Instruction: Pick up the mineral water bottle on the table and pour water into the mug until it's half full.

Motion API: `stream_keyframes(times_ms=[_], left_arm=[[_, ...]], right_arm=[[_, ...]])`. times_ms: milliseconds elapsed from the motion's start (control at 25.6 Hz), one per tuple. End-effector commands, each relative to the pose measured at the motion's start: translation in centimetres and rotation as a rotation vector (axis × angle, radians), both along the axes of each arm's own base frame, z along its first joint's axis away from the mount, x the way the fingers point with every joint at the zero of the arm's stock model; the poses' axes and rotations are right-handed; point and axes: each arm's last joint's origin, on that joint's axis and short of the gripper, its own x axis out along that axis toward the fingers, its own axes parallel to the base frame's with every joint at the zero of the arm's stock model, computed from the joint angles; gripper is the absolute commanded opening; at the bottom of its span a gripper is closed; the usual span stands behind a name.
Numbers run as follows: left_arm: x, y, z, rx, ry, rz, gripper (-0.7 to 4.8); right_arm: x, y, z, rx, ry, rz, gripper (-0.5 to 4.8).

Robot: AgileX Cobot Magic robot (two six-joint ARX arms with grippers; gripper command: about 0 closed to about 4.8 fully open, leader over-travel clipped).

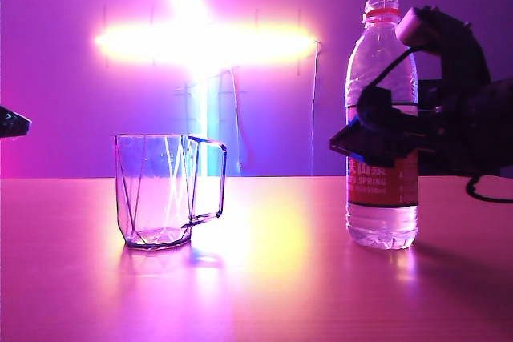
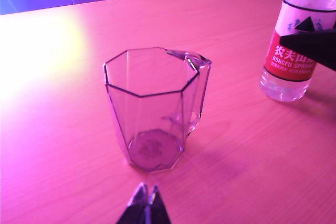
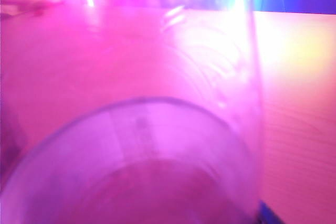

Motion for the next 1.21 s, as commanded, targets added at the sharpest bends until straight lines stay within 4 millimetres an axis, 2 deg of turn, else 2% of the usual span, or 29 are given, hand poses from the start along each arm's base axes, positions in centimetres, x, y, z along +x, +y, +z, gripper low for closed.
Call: stream_keyframes(times_ms=[39,196,430,665,821,1017,1212], left_arm=[[0.0,0.0,0.3,-0.013,-0.013,-0.003,-0.02],[0.0,0.0,0.3,-0.013,-0.014,-0.003,-0.02],[0.0,0.0,0.3,-0.013,-0.014,-0.002,-0.02],[0.0,0.0,0.3,-0.013,-0.013,0.0,-0.02],[0.0,0.0,0.3,-0.013,-0.013,0.0,-0.02],[0.2,0.2,0.3,-0.013,-0.013,0.027,-0.02],[0.8,1.4,0.3,-0.015,-0.02,0.15,-0.02]], right_arm=[[0.4,0.2,0.6,0.023,-0.036,-0.006,4.79],[0.5,0.3,0.6,0.02,-0.033,-0.006,4.79],[0.5,0.3,0.5,0.017,-0.026,-0.006,3.27],[0.5,0.3,0.6,0.01,-0.032,-0.005,3.22],[0.5,0.3,0.6,0.011,-0.035,-0.005,2.68],[0.5,0.3,0.8,0.017,-0.056,0.0,2.69],[0.5,0.3,1.7,-0.067,-0.129,0.012,2.68]])
